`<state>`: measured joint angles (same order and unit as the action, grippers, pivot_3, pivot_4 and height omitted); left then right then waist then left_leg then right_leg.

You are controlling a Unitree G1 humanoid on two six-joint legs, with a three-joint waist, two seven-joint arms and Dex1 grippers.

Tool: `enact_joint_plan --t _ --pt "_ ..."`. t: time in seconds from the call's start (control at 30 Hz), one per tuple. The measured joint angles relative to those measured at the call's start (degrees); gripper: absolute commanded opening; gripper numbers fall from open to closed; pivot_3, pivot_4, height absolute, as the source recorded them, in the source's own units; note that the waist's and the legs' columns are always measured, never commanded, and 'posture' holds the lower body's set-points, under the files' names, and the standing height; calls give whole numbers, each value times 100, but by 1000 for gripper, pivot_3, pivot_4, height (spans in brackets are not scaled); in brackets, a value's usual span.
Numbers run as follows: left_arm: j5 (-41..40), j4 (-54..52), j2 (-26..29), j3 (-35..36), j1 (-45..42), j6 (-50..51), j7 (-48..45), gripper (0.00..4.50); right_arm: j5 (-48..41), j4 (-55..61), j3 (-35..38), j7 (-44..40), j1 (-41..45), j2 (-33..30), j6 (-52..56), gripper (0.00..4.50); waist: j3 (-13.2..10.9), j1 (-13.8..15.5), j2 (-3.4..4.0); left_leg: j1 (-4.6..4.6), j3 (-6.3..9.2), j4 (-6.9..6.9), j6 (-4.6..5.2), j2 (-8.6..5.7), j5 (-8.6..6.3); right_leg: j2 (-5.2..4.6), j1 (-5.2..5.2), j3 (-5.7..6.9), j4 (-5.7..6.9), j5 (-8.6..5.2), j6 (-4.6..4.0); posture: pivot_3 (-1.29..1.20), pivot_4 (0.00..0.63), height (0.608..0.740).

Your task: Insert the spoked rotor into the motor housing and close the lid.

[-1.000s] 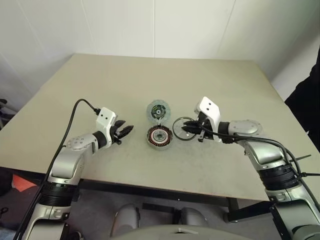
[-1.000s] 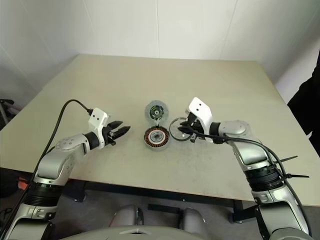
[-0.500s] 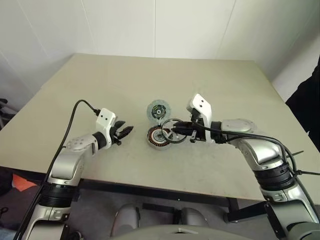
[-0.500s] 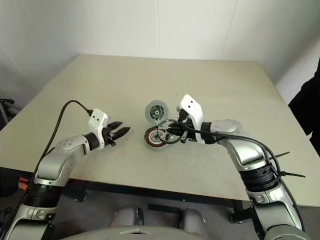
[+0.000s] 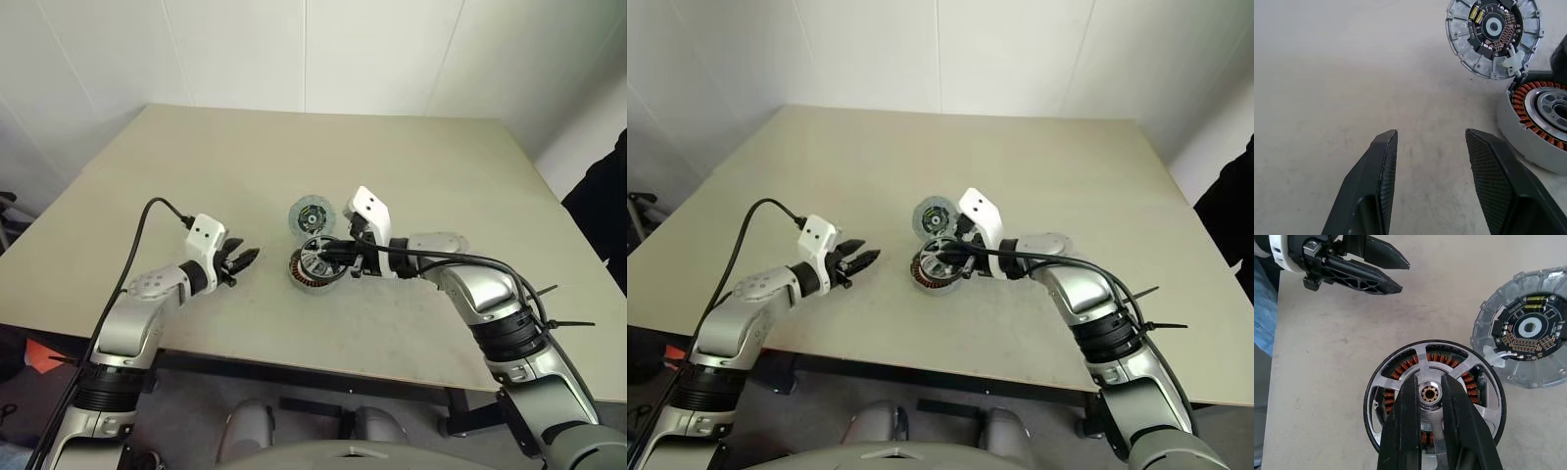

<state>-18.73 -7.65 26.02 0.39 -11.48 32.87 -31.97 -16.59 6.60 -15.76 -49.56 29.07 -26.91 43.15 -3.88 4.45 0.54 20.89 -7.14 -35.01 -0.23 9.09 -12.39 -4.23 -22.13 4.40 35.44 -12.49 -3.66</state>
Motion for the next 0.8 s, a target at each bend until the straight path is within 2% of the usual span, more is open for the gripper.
enact_joint_plan --t 0.8 --pt "-13 -210 85 102 151 88 101 2333 237 -483 -173 75 41 371 -394 270 0 -17 0 -1 0 1 -5 0 3 0 3 0 2 0 0 0 0 740"
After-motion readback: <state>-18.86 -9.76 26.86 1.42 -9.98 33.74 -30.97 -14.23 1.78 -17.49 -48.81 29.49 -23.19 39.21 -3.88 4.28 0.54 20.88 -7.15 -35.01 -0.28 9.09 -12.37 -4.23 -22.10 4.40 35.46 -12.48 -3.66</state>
